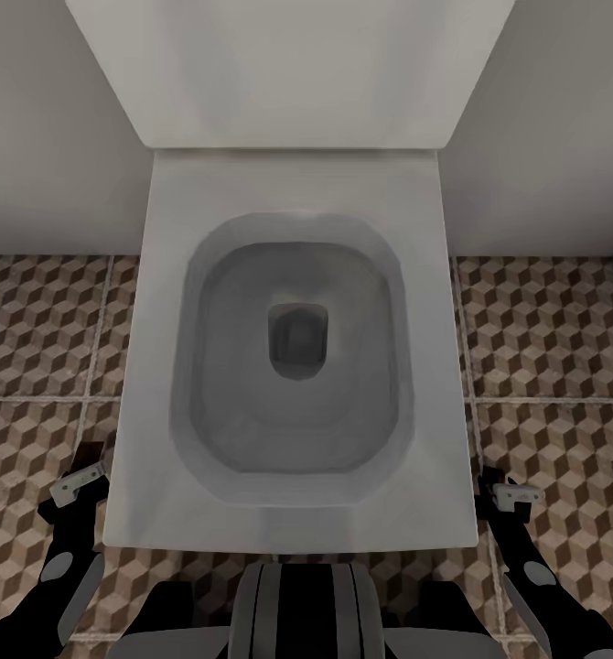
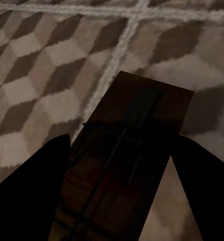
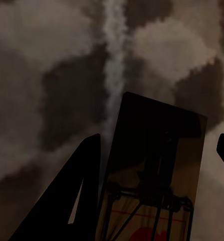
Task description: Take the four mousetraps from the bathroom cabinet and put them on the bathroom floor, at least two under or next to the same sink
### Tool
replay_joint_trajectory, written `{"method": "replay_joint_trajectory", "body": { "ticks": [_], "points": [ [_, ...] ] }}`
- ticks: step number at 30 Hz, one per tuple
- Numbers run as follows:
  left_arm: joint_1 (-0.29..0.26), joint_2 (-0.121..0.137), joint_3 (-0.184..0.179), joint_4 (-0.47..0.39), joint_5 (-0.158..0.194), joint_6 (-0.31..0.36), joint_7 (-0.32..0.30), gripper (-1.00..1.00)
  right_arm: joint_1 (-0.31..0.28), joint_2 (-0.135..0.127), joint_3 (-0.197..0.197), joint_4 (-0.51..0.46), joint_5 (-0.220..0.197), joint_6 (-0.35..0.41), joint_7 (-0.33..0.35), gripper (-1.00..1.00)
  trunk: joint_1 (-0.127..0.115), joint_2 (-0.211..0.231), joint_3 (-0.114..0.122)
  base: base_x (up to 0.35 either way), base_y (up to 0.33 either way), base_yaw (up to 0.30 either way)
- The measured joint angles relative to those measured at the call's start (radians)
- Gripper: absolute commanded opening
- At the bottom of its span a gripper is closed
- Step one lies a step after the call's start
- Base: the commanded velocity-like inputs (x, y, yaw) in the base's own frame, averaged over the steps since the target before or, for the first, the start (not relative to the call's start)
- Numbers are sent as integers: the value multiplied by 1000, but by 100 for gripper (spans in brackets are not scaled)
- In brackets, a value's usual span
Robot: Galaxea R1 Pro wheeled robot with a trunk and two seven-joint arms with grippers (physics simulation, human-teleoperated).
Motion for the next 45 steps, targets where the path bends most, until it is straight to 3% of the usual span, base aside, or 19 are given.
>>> {"method": "replay_joint_trajectory", "body": {
  "ticks": [14,15,45],
  "points": [
    [0,0,0,0,0,0,1,-100,0,0,0,0,0,0,0,100,0,0,0,0,0,0],
    [0,-1,0,0,0,0,1,100,0,0,0,0,0,0,0,100,0,0,0,0,0,0],
    [0,1,0,1,0,0,-3,100,0,0,0,0,2,0,0,100,0,0,0,0,0,0]
  ]
}}
